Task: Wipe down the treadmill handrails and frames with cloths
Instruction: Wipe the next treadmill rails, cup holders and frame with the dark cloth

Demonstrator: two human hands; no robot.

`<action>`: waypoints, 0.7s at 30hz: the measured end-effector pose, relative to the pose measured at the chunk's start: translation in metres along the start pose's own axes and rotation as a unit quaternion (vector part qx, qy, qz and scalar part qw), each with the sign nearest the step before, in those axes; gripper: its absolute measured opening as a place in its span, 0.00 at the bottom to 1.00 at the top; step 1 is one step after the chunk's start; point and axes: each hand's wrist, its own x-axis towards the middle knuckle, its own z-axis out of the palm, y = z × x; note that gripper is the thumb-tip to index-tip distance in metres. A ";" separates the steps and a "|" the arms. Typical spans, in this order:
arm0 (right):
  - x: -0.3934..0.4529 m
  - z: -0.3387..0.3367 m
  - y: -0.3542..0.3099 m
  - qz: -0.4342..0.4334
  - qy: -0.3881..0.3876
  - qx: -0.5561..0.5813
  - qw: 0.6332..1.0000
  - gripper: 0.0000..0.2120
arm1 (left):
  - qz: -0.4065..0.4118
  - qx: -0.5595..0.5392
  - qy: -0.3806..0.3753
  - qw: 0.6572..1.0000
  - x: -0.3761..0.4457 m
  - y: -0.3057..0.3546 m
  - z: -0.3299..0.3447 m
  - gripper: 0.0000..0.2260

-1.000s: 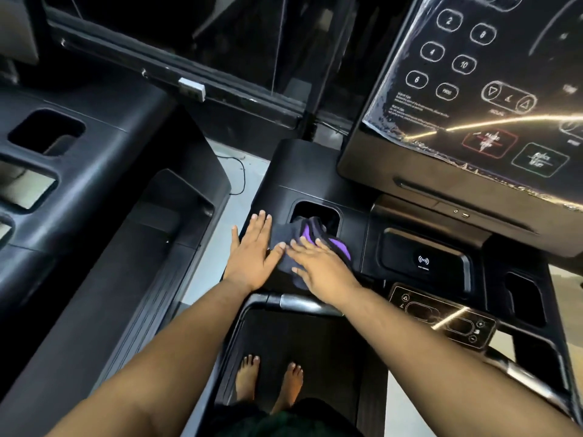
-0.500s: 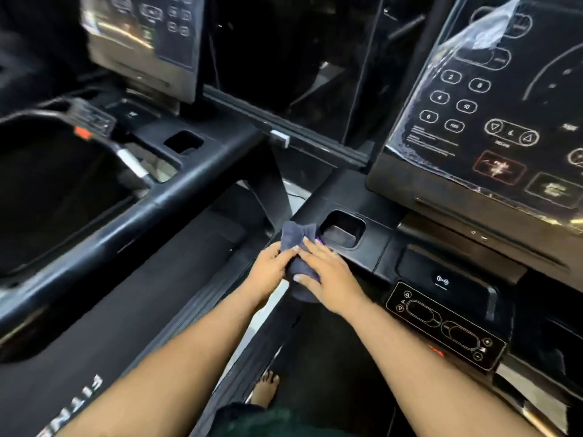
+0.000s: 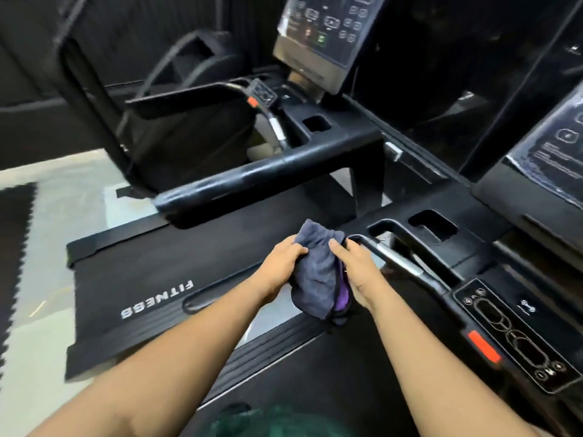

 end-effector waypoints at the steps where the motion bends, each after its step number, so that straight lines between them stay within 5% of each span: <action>1: -0.004 0.015 0.000 -0.010 -0.011 -0.006 1.000 0.22 | -0.001 -0.003 0.014 1.000 -0.012 0.000 -0.011 0.17; 7: -0.021 0.132 0.015 -0.051 -0.059 -0.084 0.993 0.17 | 0.033 -0.012 0.102 0.994 -0.101 -0.004 -0.105 0.15; 12: -0.034 0.242 0.039 -0.054 -0.106 -0.118 0.986 0.16 | 0.094 0.100 0.150 0.979 -0.174 -0.009 -0.197 0.27; 21: -0.078 0.452 0.079 -0.127 -0.242 -0.253 0.928 0.07 | 0.056 0.272 0.282 0.918 -0.310 -0.047 -0.379 0.25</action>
